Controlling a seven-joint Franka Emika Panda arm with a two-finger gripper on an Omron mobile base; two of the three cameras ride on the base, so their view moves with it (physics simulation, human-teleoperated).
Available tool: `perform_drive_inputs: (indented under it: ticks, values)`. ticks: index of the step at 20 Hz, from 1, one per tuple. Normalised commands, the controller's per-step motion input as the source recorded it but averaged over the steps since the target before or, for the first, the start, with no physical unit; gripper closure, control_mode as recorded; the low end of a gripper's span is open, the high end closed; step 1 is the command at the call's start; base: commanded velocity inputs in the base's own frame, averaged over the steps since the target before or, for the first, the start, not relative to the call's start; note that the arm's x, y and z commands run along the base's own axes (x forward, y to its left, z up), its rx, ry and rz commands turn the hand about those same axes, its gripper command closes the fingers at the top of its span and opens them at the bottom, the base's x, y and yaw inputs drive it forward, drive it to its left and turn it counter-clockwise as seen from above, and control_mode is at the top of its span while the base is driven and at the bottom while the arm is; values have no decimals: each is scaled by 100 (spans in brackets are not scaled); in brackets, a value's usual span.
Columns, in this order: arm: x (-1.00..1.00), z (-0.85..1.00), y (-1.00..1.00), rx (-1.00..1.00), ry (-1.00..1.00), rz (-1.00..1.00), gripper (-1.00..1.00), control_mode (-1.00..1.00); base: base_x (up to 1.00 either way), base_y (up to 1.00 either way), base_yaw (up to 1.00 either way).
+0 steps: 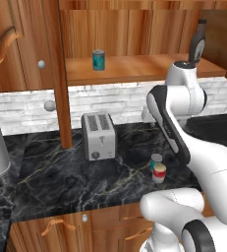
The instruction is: Pick the cans from the counter and place them in their designated side in the cabinet.
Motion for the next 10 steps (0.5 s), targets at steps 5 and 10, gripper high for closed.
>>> perform_drive_inputs:
  ticks: [5,10]
  values:
    - [-1,-19,-4,0,2,-3,-100,-100,0,0,0]
    - [0,-17,-3,0,3,-1,-100,-100,0,0,0]
